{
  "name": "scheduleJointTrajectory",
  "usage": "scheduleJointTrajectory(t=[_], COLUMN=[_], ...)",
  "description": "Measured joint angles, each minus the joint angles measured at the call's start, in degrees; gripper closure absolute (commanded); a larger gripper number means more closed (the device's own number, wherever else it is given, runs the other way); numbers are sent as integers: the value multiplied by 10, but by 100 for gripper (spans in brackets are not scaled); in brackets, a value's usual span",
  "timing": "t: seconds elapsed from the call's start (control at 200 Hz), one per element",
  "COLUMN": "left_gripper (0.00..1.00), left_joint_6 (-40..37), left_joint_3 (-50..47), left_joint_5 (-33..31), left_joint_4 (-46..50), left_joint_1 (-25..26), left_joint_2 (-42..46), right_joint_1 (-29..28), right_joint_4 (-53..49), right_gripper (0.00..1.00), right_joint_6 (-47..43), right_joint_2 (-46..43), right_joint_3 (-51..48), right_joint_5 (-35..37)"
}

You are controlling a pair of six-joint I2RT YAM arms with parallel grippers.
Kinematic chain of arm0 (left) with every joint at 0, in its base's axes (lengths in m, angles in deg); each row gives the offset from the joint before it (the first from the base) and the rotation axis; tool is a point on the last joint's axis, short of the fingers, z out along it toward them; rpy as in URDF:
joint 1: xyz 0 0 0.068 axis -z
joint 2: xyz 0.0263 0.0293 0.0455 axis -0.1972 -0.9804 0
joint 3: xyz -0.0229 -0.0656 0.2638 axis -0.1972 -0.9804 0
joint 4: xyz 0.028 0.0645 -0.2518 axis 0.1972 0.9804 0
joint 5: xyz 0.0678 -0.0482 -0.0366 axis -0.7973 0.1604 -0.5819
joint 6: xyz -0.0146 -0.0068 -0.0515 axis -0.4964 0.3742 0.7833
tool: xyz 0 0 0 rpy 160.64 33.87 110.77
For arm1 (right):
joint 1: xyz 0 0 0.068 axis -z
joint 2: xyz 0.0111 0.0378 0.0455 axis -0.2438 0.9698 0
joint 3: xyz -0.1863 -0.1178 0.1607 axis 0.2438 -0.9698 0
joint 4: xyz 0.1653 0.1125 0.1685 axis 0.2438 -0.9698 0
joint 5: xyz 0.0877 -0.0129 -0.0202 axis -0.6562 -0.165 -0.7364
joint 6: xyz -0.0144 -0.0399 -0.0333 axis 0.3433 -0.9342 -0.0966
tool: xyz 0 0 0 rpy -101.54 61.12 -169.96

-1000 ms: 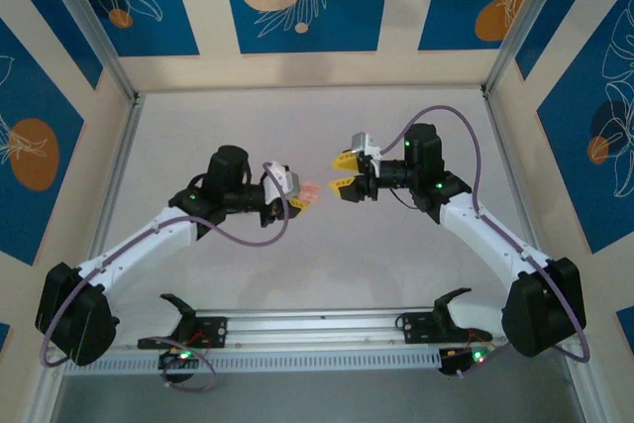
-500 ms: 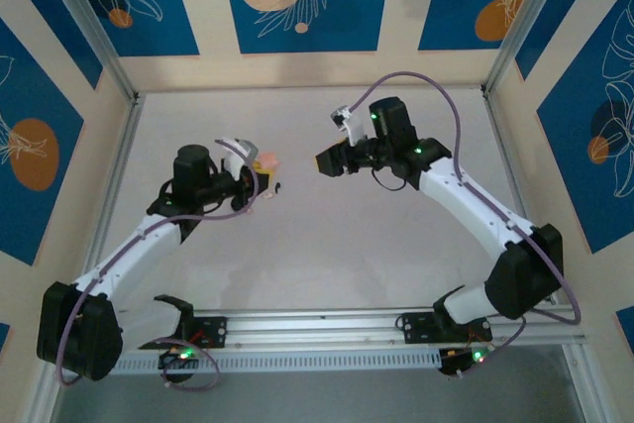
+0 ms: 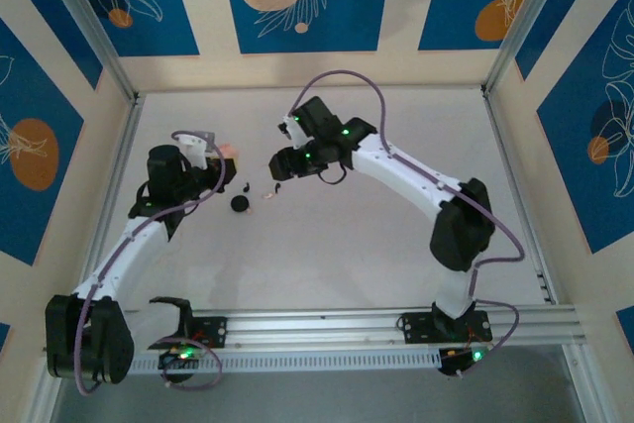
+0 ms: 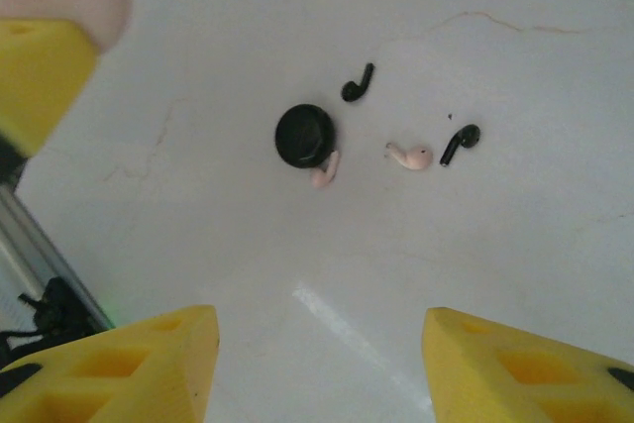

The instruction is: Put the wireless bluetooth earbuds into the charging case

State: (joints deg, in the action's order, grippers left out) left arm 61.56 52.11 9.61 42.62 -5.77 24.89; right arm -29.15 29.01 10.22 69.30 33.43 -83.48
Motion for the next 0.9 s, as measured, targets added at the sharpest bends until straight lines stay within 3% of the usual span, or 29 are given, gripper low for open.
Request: scheduleJointTrajectory(t=[0.455,0.9], left_gripper=[82,82], left_joint_6=[14,15], left_joint_3=[-4,-8], left_joint_5=[-38,-47], left_joint_4=[43,60], left_joint_1=[-43,-71], left_joint_2=[0,-5], right_joint_1=[-5,-36], right_joint_4=[-59,-41], right_gripper=[44,45], right_joint_6=[31,50], right_joint_2=[180,245], right_joint_3=[146,192], right_joint_5=[11,-34])
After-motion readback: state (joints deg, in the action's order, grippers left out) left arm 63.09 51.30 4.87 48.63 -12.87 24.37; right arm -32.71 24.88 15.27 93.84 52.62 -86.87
